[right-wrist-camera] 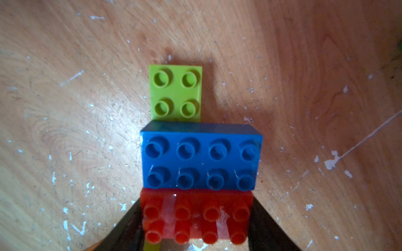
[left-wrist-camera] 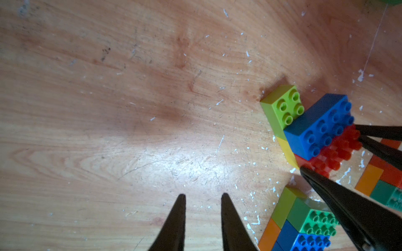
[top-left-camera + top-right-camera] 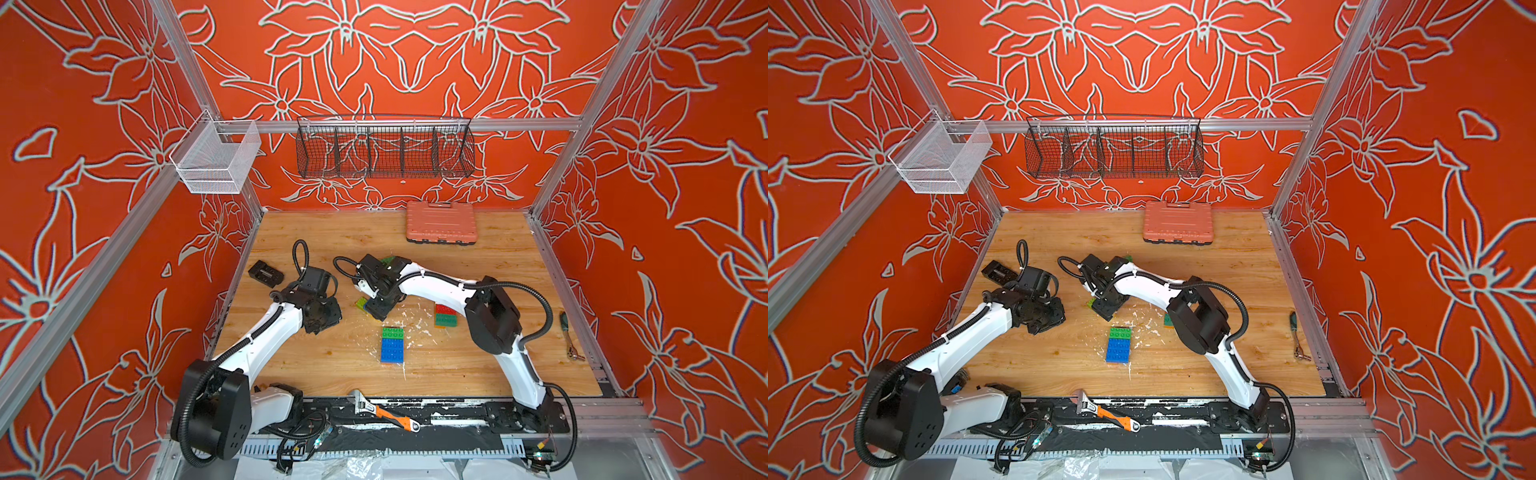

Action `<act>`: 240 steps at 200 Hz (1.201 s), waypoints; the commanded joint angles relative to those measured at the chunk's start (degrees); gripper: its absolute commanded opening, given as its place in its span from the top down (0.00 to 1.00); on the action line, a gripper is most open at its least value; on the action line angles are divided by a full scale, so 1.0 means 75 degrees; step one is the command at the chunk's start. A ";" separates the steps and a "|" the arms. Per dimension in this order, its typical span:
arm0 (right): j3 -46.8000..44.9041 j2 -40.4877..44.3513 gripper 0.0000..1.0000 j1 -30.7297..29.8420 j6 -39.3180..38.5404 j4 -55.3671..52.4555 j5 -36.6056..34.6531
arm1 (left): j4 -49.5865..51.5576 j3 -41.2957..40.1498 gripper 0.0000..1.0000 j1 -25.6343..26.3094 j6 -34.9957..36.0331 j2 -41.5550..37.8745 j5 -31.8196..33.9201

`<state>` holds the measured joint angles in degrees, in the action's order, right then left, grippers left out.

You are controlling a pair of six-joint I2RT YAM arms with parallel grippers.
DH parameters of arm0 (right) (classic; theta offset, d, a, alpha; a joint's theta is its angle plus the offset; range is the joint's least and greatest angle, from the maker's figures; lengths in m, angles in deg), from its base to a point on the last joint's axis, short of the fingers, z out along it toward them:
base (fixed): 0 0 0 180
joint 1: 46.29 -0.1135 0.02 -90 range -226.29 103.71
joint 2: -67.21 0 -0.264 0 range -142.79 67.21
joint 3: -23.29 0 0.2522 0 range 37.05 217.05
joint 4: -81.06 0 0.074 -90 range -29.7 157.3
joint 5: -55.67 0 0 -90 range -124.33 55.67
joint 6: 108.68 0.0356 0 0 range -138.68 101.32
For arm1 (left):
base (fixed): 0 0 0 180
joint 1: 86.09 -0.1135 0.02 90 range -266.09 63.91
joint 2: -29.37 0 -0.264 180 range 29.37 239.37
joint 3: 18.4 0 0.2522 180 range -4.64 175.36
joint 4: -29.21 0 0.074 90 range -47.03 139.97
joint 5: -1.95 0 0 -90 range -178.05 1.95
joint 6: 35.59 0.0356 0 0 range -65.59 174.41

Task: Assemble a rectangle with lego
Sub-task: Assemble the lego brick with the lego brick.

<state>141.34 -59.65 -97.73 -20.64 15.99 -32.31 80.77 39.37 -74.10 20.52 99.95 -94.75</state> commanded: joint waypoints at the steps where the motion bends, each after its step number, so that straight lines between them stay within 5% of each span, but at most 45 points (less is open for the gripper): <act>1: -0.0731 -0.0916 0.87 -0.0020 -0.0319 -0.0953 0.0367 | 0.0019 -0.0044 0.73 -0.0052 -0.0065 0.0054 0.0026; 34: -0.0612 -0.1016 0.87 0.0058 -0.0305 -0.1137 0.1020 | 0.0068 0.0004 0.73 -0.0052 -0.0049 0.0058 0.0061; 156: -0.0602 -0.0990 0.90 -0.0099 -0.0565 -0.1410 -0.0770 | 0.0069 0.0048 0.73 -0.0051 -0.0067 0.0109 0.0073; 240: -0.0886 -0.1156 0.90 -0.0219 -0.0210 -0.0926 -0.0519 | 0.0037 -0.0030 0.73 -0.0052 -0.0099 0.0068 0.0085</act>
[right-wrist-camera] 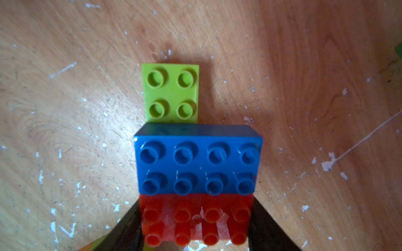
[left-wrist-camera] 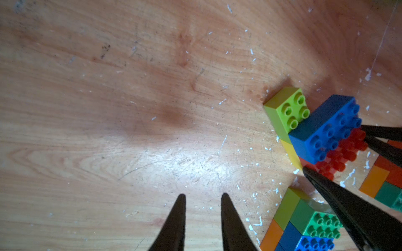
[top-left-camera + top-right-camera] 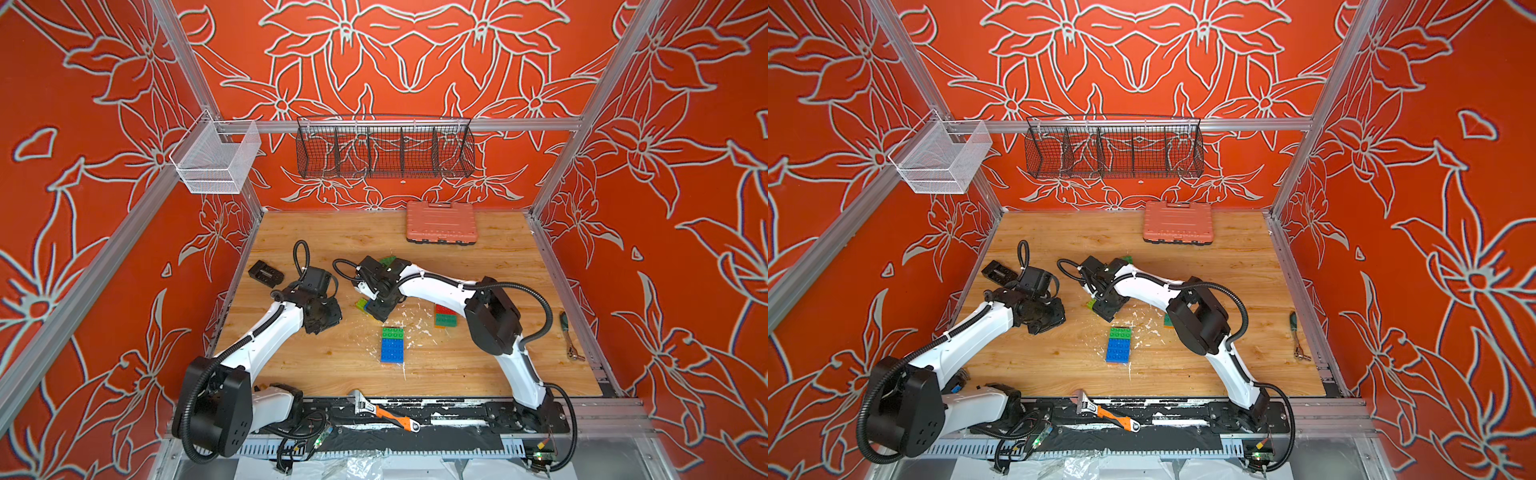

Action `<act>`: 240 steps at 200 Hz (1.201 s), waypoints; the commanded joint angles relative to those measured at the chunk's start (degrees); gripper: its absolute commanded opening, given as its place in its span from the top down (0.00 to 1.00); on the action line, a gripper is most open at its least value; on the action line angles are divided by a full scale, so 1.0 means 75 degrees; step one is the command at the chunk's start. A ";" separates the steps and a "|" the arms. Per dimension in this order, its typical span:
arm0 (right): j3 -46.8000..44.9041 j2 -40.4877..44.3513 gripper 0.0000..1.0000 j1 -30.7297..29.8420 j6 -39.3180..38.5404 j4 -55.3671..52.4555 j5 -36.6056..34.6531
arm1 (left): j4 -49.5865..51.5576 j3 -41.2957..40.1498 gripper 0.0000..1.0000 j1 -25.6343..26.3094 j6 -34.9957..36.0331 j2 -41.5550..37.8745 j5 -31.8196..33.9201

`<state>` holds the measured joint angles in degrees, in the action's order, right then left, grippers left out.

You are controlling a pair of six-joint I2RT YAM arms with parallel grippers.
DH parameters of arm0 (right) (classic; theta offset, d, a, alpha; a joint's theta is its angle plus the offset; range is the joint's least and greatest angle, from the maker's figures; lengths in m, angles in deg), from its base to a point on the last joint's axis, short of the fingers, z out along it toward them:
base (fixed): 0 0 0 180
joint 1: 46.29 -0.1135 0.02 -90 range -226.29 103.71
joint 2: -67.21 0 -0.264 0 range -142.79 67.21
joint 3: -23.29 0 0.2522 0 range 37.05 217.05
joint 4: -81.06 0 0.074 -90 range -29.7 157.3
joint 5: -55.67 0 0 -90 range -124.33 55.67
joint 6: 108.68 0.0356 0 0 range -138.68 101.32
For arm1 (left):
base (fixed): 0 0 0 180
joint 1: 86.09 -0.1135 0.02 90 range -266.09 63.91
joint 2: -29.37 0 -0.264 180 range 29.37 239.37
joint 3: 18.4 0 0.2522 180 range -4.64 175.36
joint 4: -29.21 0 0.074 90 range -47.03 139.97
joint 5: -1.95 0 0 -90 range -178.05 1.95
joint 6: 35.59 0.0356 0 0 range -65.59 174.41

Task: Assemble a rectangle with lego
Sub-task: Assemble the lego brick with the lego brick.

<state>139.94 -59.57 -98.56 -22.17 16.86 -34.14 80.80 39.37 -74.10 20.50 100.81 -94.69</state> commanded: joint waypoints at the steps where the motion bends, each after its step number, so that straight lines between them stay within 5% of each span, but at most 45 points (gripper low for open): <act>1: -0.0694 -0.1167 0.90 -0.0115 -0.0011 -0.1038 -0.0267 | 0.0033 -0.0031 0.73 -0.0052 -0.0102 -0.0051 0.0082; 111: -0.0247 -0.1203 0.88 -0.0124 -0.0138 -0.1198 -0.0058 | -0.0063 -0.0266 0.73 -0.0047 -0.0248 -0.0301 0.0052; 192: 0.0358 -0.0496 0.27 -0.0125 0.0055 -0.1162 0.0010 | 0.0148 -0.0073 0.70 -0.0051 -0.0238 -0.0454 0.0240; 240: 0.0398 -0.0129 0.08 -0.0109 0.0125 -0.1029 0.0042 | 0.0137 -0.0032 0.66 -0.0052 -0.0166 -0.0431 0.0228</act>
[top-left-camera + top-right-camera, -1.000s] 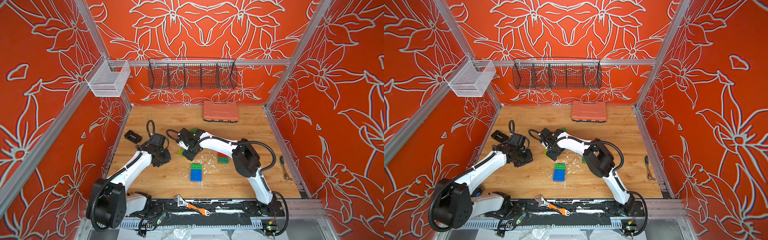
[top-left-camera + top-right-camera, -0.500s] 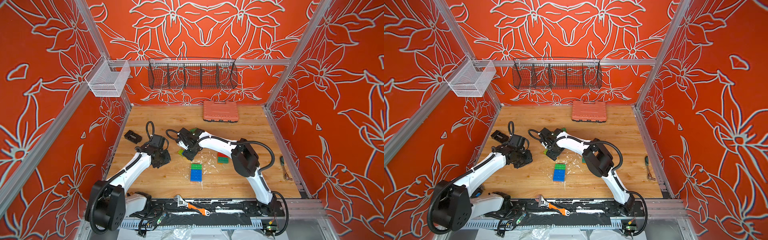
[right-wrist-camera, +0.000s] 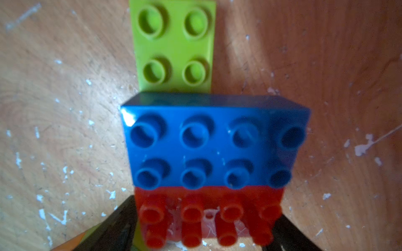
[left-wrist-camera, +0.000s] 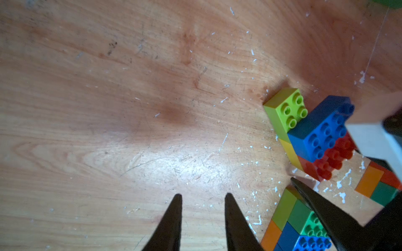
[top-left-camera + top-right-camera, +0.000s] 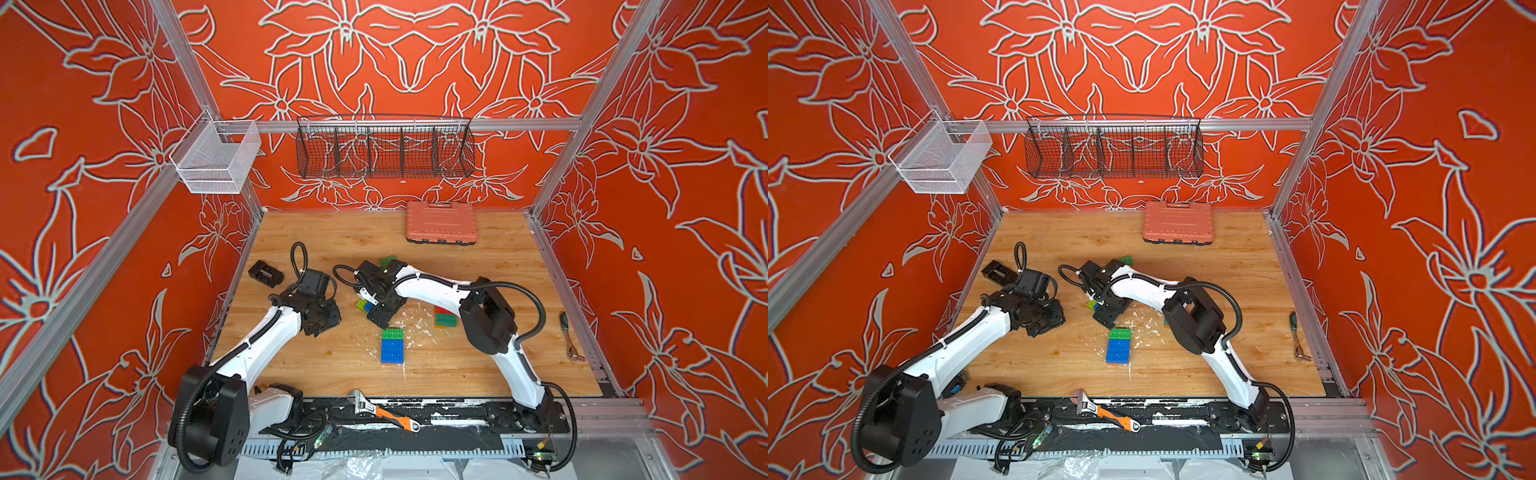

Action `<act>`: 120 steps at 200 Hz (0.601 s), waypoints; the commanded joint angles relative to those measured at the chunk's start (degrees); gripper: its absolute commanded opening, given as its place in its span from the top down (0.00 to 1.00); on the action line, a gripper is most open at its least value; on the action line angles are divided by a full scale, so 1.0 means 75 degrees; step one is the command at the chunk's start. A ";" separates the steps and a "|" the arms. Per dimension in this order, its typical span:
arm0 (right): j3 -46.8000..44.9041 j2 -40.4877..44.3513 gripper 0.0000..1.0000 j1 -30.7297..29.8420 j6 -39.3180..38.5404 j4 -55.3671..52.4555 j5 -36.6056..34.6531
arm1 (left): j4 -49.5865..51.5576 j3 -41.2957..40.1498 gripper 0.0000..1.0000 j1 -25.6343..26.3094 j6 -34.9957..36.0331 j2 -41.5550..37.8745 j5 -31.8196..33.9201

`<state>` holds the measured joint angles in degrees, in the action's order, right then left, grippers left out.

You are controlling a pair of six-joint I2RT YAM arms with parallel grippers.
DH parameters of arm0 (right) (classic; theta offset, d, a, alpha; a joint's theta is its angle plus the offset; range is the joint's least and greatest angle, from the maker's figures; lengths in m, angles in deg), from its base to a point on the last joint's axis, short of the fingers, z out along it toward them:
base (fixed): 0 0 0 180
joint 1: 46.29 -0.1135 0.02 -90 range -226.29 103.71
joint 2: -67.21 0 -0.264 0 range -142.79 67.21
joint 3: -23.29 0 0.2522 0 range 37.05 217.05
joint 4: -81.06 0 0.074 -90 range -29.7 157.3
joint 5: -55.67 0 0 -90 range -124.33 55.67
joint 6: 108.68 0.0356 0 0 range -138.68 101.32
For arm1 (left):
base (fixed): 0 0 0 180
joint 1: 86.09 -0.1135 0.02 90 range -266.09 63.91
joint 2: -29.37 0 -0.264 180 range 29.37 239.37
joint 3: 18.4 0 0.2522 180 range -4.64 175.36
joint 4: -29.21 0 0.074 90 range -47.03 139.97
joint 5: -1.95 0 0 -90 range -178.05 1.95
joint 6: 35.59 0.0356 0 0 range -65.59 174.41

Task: Assemble a rectangle with lego
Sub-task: Assemble the lego brick with the lego brick, then pick up the lego brick from the center of the board.

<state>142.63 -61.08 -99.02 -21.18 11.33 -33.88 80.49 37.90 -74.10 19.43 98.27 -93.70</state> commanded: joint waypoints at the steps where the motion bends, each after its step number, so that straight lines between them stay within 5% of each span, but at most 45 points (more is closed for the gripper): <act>1: 0.0042 0.0075 0.08 -0.0047 -0.0006 -0.0294 0.0003 | 0.0177 0.0163 0.66 -0.0052 -0.0023 -0.0093 0.0097; 56: 0.0414 0.0835 0.09 0.0374 0.0320 -0.0018 0.0196 | 0.0181 0.0377 0.62 -0.0461 0.0104 0.0060 -0.0161; 120: 0.3839 -0.0724 0.16 0.1665 0.2732 -0.0612 -0.0261 | -0.0061 0.1261 0.62 -0.1212 0.0744 0.1256 -0.0773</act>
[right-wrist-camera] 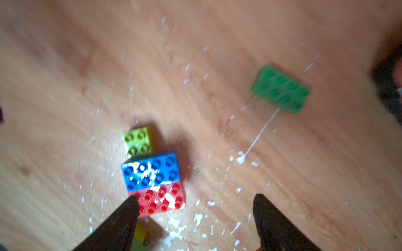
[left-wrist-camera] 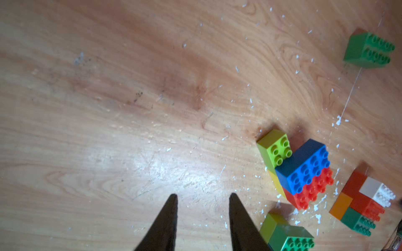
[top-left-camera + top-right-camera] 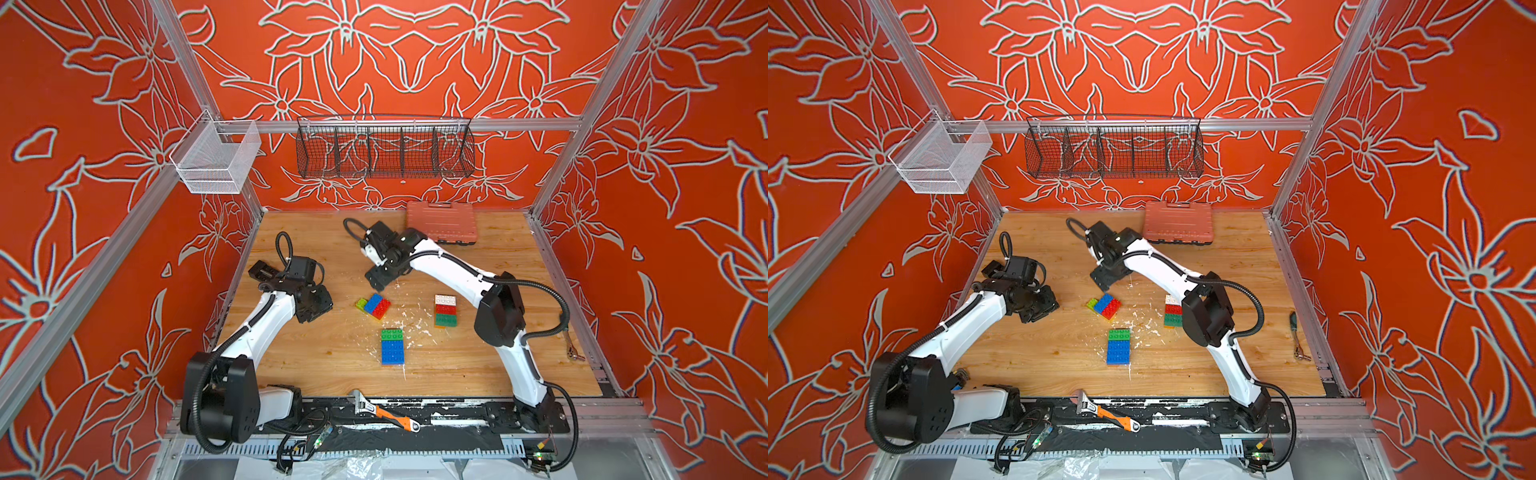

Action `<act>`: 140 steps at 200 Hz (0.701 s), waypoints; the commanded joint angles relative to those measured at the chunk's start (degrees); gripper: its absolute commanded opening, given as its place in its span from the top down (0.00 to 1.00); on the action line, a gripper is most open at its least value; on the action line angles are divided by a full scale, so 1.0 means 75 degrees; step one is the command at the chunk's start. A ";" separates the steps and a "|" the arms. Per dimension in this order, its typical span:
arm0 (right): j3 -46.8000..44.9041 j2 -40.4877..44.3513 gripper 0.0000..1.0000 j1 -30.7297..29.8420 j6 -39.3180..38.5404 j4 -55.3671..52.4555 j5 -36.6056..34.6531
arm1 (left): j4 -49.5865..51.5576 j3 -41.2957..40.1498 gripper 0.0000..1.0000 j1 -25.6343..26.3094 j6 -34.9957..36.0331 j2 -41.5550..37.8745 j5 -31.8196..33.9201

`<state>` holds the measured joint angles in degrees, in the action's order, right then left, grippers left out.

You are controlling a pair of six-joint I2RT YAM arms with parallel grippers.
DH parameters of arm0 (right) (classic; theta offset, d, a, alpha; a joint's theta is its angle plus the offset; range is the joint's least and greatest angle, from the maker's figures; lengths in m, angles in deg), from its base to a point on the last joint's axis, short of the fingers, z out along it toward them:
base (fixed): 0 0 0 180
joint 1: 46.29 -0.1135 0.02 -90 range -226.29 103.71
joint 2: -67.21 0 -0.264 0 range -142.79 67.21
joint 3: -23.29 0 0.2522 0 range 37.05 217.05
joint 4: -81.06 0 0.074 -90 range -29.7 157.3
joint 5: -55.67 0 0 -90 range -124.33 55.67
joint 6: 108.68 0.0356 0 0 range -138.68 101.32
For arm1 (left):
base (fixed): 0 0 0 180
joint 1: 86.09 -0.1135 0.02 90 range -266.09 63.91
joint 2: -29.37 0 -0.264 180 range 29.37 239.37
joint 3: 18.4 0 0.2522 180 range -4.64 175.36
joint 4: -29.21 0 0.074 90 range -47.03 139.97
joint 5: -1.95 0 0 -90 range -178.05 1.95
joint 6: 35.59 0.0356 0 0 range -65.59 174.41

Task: Assemble a rectangle with lego
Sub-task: Pick up the lego brick from the center of the board.

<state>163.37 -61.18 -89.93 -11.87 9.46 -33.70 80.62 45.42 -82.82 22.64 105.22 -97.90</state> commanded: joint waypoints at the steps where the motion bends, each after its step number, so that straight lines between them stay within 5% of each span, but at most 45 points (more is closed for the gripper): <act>1: 0.1127 -0.0725 0.16 0.0469 0.1516 -0.0356 -0.0283 | -0.0082 0.0272 0.62 -0.0049 0.0324 0.0340 -0.0206; 54: 0.3947 -0.2656 0.13 0.0987 0.2590 -0.1139 -0.0243 | -0.0453 0.0119 0.62 -0.0055 0.0379 0.0625 -0.0555; 140: 0.3947 -0.3500 0.04 0.0981 0.1143 -0.0843 -0.0025 | -0.0928 -0.0394 0.61 -0.0049 0.0399 0.0497 -0.1200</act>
<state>191.15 -86.69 -82.65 -1.51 3.49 -33.86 74.92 43.04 -83.04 24.87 109.79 -104.96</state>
